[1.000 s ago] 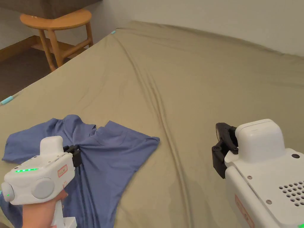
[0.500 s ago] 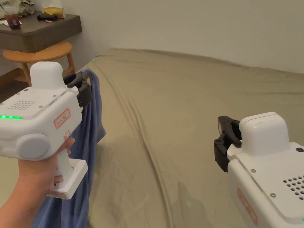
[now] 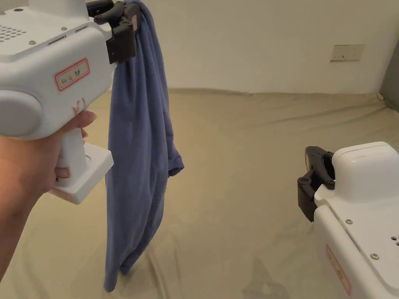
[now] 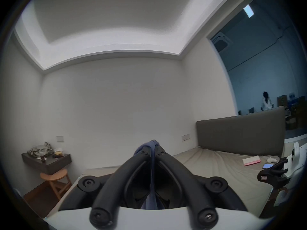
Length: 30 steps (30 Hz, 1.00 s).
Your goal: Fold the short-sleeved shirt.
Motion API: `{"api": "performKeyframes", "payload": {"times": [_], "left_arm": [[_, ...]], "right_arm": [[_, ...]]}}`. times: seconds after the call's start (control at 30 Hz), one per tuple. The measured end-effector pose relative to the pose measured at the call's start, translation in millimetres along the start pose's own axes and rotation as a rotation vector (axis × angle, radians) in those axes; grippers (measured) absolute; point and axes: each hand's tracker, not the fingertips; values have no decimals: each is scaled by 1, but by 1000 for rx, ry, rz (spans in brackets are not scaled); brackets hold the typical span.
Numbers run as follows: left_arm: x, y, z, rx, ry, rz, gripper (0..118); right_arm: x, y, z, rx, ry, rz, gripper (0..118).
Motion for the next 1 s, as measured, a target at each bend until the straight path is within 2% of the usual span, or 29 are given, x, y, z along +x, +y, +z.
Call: {"api": "performKeyframes", "payload": {"times": [0.13, 0.27, 0.53, 0.7, 0.83, 0.93, 0.97, 1.0], "left_arm": [[38, -13, -29, -11, -98, 21, 1], [74, -53, -70, -129, -136, -8, 1], [152, -233, -138, -584, -191, 3, 1], [197, -350, -124, -905, -208, 18, 1], [208, -414, -107, -1080, -201, 59, 2], [208, -425, -93, -1022, -195, 38, 7], [208, -416, -88, -988, -199, 38, 12], [204, -408, -86, -1000, -208, 48, 23]], "right_arm": [[29, -5, 6, -11, -69, -7, 0], [50, -15, 7, -42, -116, -7, 0], [74, -51, -11, -136, -155, -27, 0], [80, -74, -28, -207, -148, -29, 0], [80, -85, -36, -242, -138, -38, 0], [78, -89, -39, -257, -132, -40, 0], [76, -89, -39, -260, -129, -37, 0], [75, -89, -38, -261, -126, -34, 0]]}}
